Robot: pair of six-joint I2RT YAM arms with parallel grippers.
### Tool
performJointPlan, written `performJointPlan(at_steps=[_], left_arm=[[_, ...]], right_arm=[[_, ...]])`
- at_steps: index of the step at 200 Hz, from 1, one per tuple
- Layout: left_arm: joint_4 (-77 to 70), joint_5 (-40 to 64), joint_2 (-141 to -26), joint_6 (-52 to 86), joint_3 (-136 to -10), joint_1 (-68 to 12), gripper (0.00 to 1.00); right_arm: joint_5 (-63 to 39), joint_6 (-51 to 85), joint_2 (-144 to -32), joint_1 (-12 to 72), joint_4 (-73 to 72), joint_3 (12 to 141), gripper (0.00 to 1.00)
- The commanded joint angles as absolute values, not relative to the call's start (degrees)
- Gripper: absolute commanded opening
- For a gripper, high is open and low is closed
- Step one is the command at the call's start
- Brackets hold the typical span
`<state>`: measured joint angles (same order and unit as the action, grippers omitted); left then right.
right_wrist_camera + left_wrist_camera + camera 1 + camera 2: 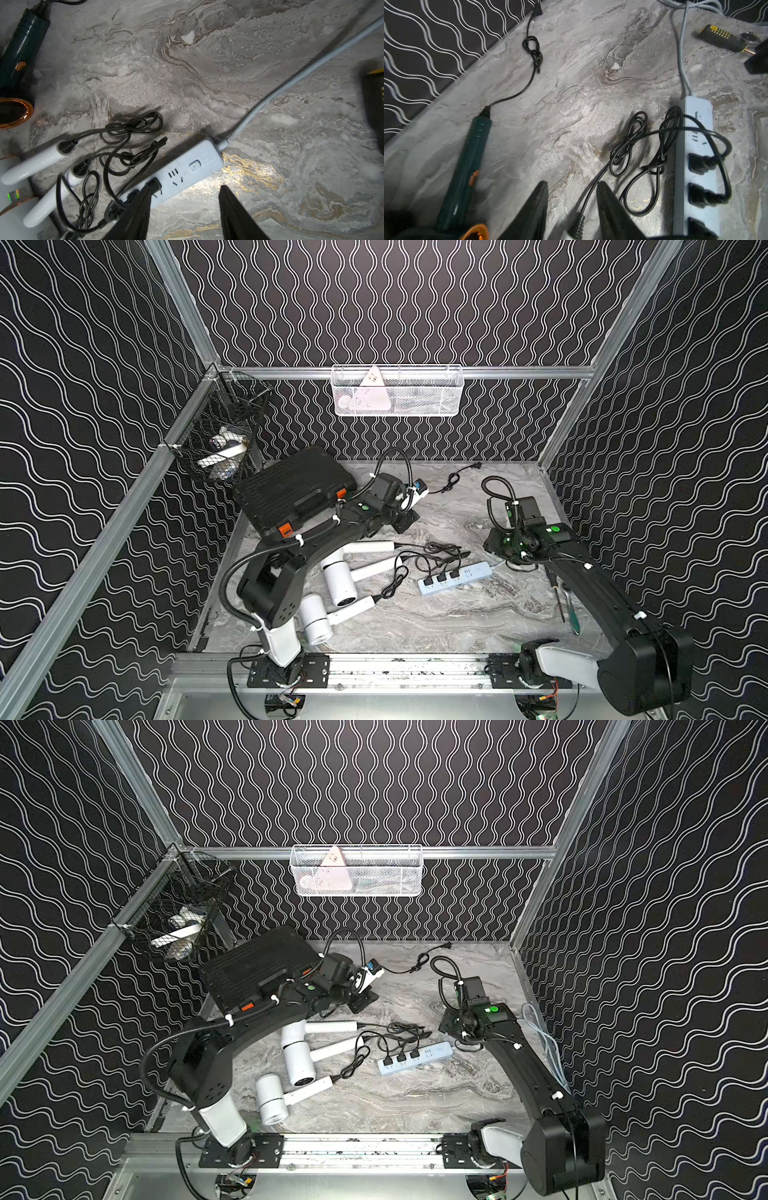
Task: Charge the blow dryers
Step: Insert the plug into the socket, then move the charging cable to the center of the board.
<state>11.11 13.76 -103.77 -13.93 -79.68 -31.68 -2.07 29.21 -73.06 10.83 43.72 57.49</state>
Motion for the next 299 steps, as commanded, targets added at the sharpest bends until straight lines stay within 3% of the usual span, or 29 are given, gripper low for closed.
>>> performJointPlan(at_steps=[1,60,103,155,210,299], left_arm=[[10.52,19.40,-107.71,-8.43,-84.56,-31.69,0.43],[2.17,21.81,-105.12,-3.26,-78.44,-26.65,0.47],[-4.32,21.99,-101.79,-0.08,-72.43,-23.38,0.47],[-4.98,20.89,-100.62,-1.25,-70.20,-23.01,0.46],[-4.24,20.48,-99.10,-1.89,-70.38,-22.85,0.46],[-3.67,20.62,-98.29,-2.45,-70.49,-22.54,0.43]], right_arm=[[-8.43,30.39,-79.53,8.27,35.82,61.26,0.57],[-9.08,31.99,-111.81,7.64,34.15,89.37,0.62],[-3.76,30.96,-132.54,7.71,40.36,114.21,1.00],[7.88,29.75,-143.91,9.11,40.80,130.30,1.00],[15.96,19.57,-154.82,12.25,44.13,144.92,1.00],[27.86,12.56,-149.90,18.41,45.47,132.31,0.92]])
